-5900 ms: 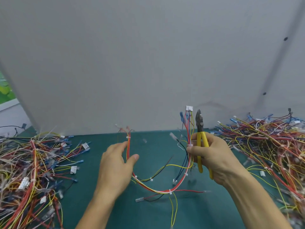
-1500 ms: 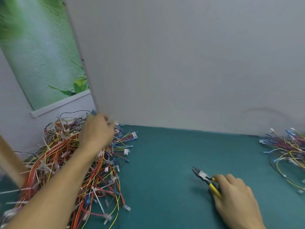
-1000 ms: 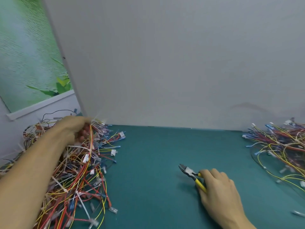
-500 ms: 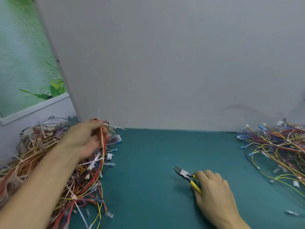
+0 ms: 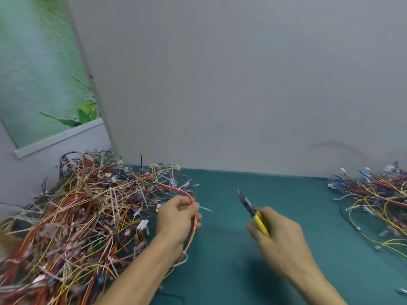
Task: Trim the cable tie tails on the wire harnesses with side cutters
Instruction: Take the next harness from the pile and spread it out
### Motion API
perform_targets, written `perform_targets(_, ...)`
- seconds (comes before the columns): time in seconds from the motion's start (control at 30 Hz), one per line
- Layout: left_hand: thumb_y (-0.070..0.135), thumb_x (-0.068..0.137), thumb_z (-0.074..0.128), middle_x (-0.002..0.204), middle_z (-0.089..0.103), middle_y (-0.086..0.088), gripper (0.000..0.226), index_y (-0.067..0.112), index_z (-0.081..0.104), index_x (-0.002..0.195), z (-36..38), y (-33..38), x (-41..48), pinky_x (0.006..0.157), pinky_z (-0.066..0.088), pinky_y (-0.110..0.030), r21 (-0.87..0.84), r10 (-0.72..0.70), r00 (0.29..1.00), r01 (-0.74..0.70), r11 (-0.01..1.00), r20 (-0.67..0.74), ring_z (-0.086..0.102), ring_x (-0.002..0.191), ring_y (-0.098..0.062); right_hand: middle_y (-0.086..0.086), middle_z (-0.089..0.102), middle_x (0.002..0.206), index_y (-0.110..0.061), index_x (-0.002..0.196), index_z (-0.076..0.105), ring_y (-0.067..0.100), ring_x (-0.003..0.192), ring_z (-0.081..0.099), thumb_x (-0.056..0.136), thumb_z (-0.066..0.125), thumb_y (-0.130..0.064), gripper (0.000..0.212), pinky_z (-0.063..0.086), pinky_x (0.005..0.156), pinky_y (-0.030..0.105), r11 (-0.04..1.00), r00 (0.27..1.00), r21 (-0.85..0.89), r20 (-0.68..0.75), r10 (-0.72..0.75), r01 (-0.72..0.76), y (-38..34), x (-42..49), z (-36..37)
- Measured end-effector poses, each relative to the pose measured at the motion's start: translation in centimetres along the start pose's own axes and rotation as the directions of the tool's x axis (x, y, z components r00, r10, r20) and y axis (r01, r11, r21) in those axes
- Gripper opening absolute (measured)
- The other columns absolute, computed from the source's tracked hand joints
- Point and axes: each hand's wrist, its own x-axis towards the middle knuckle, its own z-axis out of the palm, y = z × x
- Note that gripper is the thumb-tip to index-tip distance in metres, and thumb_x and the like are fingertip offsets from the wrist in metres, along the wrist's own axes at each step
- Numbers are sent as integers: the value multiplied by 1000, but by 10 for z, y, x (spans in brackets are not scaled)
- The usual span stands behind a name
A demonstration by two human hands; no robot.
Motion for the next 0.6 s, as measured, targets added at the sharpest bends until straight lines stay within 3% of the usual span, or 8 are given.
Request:
perform_targets(0.07, -3, 85, 66, 63, 63, -8, 11, 6, 64, 79, 5, 1, -2, 59, 54, -34, 8, 56, 998, -56, 998, 4, 61, 52, -16, -6, 51, 61, -22, 70, 48, 17, 64, 47, 87, 62, -33, 24, 40, 63, 33, 994, 994, 36, 38, -102, 101, -32, 20, 4)
perform_targets(0.2, -5, 78, 61, 46, 60, 7, 30, 15, 58, 56, 12, 2, -7, 40, 36, -14, 227, 197, 980, -196, 954, 18, 47, 37, 1, 1, 57, 72, -19, 72, 49, 29, 74, 51, 84, 62, -28, 20, 44, 65, 36, 957, 952, -25, 107, -286, 290, -102, 70, 31)
perform_targets(0.33, 1, 77, 58, 36, 52, 14, 42, 20, 47, 41, 7, 8, -11, 37, 29, -12, 463, 278, 960, -263, 846, 37, 42, 36, 0, 10, 60, 87, -17, 86, 52, 35, 86, 58, 85, 60, -19, 8, 44, 68, 35, 921, 918, -210, 299, -259, 328, -134, 105, 65)
perform_targets(0.43, 18, 79, 68, 55, 64, 7, 21, 15, 65, 58, -7, 19, -12, 53, 43, -22, 619, 177, 962, -270, 738, 208, 51, 58, -11, 6, 49, 82, -16, 82, 50, 32, 78, 52, 81, 56, -12, 7, 41, 67, 33, 909, 903, -290, 395, -172, 300, -124, 110, 77)
perform_targets(0.5, 28, 80, 71, 71, 70, 5, 12, 17, 72, 77, -22, 35, -14, 67, 49, -28, 738, 53, 913, -360, 570, 404, 60, 69, -11, 7, 53, 87, -16, 83, 53, 31, 79, 51, 79, 56, -13, 6, 40, 67, 32, 930, 909, -271, 399, -124, 246, -113, 111, 77)
perform_targets(0.53, 33, 81, 71, 70, 69, 8, 13, 21, 73, 79, -31, 46, -15, 64, 47, -26, 756, 20, 880, -418, 504, 474, 60, 66, -5, 8, 56, 88, -17, 83, 55, 31, 79, 53, 79, 58, -16, 5, 42, 68, 32, 947, 912, -229, 392, -123, 226, -109, 113, 75)
perform_targets(0.6, 39, 83, 68, 64, 68, 17, 14, 29, 74, 76, -51, 71, -14, 54, 42, -17, 731, 98, 864, -473, 491, 493, 60, 56, 5, 7, 60, 80, -16, 77, 58, 31, 77, 56, 79, 62, -21, 6, 44, 66, 31, 984, 940, -47, 308, -150, 172, -106, 116, 70)
